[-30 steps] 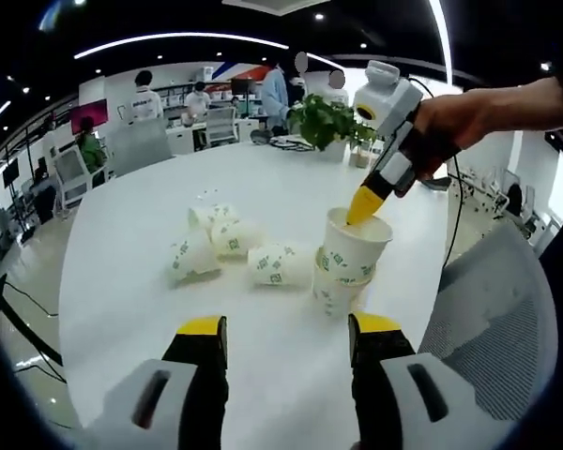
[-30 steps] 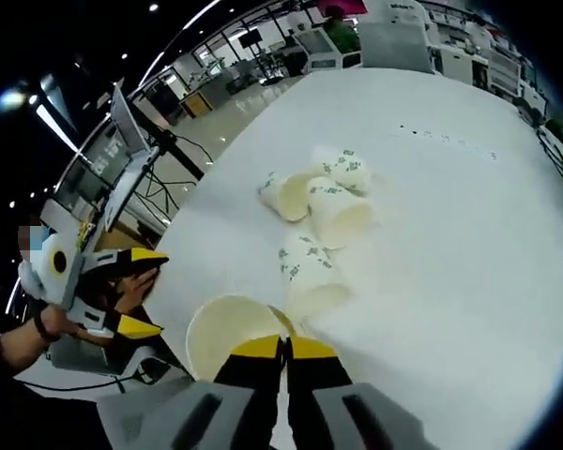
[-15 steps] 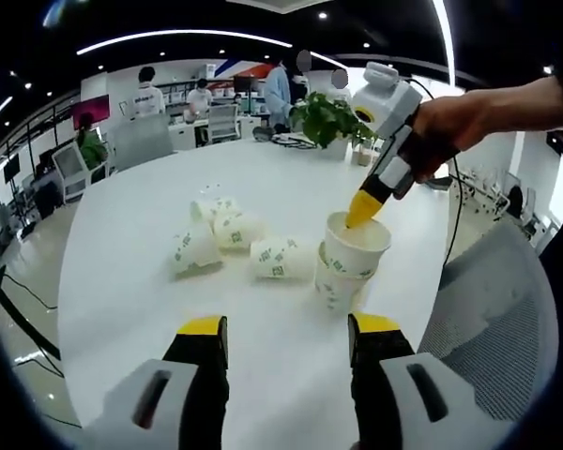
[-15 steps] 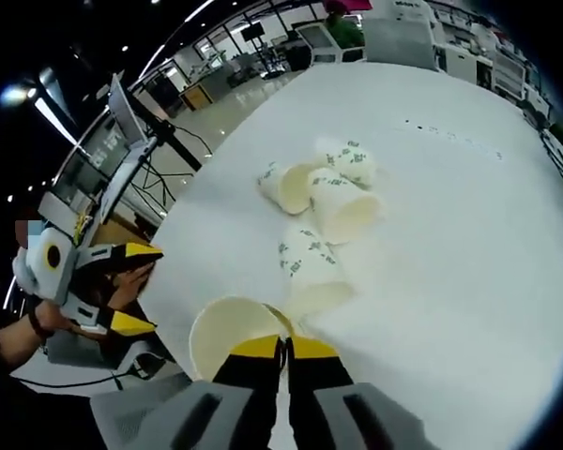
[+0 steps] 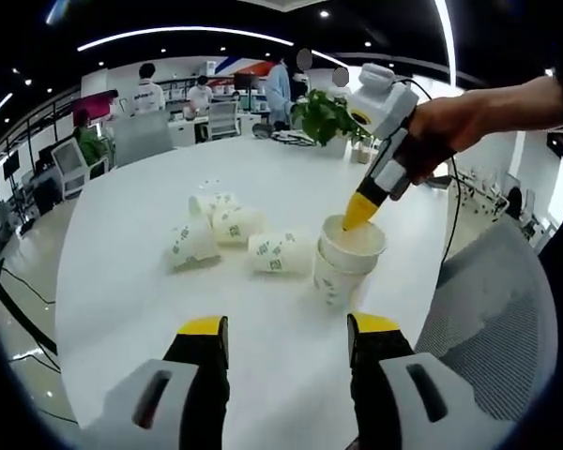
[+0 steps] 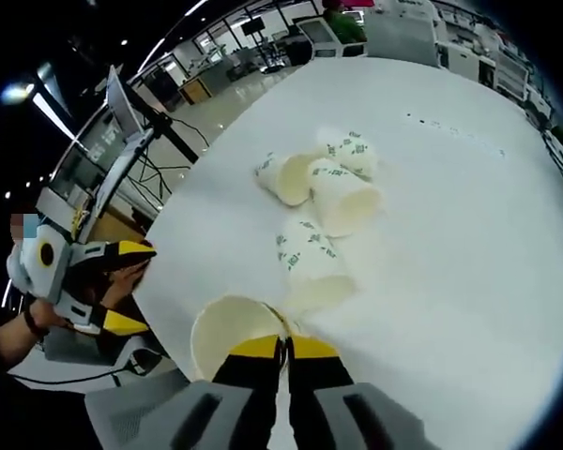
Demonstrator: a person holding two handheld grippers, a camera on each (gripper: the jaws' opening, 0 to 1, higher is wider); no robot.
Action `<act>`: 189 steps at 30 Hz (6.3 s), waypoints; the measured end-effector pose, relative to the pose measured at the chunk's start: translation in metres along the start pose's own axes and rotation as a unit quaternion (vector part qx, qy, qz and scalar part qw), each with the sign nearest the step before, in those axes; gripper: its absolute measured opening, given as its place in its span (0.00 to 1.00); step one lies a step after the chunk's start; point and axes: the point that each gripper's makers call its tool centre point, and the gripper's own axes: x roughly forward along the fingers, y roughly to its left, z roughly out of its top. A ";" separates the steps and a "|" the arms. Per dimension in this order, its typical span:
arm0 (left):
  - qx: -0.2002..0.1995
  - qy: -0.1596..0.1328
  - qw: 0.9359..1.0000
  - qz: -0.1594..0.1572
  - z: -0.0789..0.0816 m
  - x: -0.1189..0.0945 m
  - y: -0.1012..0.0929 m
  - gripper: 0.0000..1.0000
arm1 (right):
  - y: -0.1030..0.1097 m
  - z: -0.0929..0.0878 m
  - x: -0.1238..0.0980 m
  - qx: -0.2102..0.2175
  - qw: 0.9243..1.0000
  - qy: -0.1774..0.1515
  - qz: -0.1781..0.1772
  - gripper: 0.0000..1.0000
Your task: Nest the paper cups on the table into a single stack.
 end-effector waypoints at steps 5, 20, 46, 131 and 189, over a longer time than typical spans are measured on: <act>-0.001 0.002 1.000 -0.001 -0.002 -0.001 -0.001 0.49 | 0.000 0.000 0.001 -0.002 1.000 -0.001 0.000 0.00; -0.001 0.000 1.000 0.002 -0.001 -0.003 -0.003 0.49 | 0.006 0.000 -0.003 -0.001 1.000 -0.004 0.002 0.03; 0.080 0.025 0.996 -0.039 0.023 0.039 0.009 0.48 | -0.017 0.000 -0.037 -0.017 0.997 -0.072 -0.004 0.21; 0.335 0.097 0.925 -0.149 0.024 0.097 0.030 0.35 | -0.019 -0.071 -0.079 0.044 0.989 -0.137 -0.039 0.30; 0.364 -0.029 0.918 -0.157 0.088 0.023 -0.097 0.35 | 0.035 0.013 -0.054 -0.043 0.989 -0.129 0.055 0.14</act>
